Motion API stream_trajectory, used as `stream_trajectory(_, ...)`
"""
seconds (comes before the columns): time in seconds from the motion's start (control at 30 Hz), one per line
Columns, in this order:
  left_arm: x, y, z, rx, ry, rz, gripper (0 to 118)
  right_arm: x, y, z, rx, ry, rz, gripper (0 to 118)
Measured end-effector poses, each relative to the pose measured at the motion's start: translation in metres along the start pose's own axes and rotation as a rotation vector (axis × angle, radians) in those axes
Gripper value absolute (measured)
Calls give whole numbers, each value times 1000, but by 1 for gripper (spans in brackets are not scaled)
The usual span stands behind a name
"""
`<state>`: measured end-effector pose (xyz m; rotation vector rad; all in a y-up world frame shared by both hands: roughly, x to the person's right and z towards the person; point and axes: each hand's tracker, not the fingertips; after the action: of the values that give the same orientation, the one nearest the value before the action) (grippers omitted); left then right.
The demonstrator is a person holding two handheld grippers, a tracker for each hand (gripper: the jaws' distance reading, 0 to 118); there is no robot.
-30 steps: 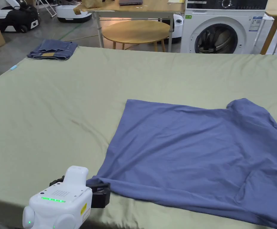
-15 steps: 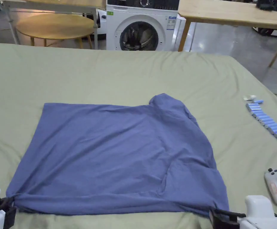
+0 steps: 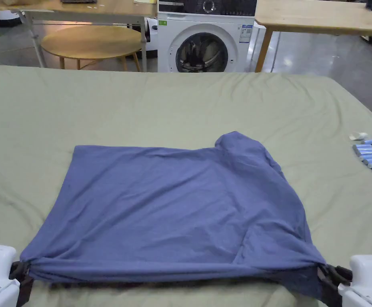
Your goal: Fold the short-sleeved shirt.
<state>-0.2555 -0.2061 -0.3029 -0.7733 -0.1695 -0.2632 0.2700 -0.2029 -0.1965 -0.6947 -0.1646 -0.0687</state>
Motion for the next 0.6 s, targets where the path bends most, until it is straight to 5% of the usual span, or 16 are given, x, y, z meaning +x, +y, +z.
stream_trajectory(0.3, -4, 111, -74, -118, -29, 26, 1, -5, 109, -93, 1, -18, 56, 2)
stream_trajectory(0.47, -3, 128, -136, -220, -33, 77, 1, -6, 117, -164, -100, -41, 57, 2)
stream_trajectory(0.6, -1, 124, -122, -166, -30, 97, 9, -1, 104, -169, -115, -24, 34, 4)
